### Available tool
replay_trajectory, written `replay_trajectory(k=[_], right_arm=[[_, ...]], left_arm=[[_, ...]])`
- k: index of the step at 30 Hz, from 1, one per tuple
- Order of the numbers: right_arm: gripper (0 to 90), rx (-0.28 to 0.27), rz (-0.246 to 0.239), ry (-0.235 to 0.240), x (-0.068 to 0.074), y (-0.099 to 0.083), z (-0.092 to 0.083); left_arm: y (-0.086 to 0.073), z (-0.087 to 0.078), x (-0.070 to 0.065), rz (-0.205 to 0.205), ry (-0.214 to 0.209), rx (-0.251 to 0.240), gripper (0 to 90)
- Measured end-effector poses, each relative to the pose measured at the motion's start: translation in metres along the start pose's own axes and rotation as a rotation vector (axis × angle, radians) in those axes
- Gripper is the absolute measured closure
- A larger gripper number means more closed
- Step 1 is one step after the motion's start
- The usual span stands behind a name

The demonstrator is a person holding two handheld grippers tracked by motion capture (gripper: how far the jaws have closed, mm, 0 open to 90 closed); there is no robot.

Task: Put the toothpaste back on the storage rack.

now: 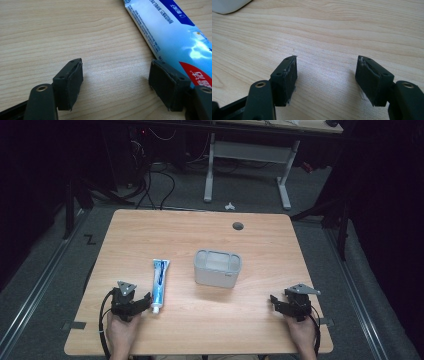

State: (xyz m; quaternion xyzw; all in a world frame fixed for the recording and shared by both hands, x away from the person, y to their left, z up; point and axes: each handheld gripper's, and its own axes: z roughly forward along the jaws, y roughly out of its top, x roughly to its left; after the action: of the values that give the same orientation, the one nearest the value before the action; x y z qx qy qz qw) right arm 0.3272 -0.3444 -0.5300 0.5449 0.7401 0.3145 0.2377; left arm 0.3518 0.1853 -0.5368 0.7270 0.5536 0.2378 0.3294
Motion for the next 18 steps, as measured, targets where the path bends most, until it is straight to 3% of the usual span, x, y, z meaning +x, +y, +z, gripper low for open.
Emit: replay_trajectory(k=[7,11,18], right_arm=[[34.2,-0.006,0.004,0.009,-0.0011,-0.0003,-0.0001],[34.2,-0.003,0.013,0.012,-0.0013,-0.0004,-0.0005],[34.0,-0.006,0.012,0.014,-0.0016,-0.0005,-0.0005]], left_arm=[[0.0005,0.0006,0.0015,0.008,-0.019,0.000,26.5],[0.0007,0.0010,0.0034,-0.002,0.003,0.006,24.4],[0.0008,0.0008,0.0046,0.005,-0.002,0.008,24.1]])
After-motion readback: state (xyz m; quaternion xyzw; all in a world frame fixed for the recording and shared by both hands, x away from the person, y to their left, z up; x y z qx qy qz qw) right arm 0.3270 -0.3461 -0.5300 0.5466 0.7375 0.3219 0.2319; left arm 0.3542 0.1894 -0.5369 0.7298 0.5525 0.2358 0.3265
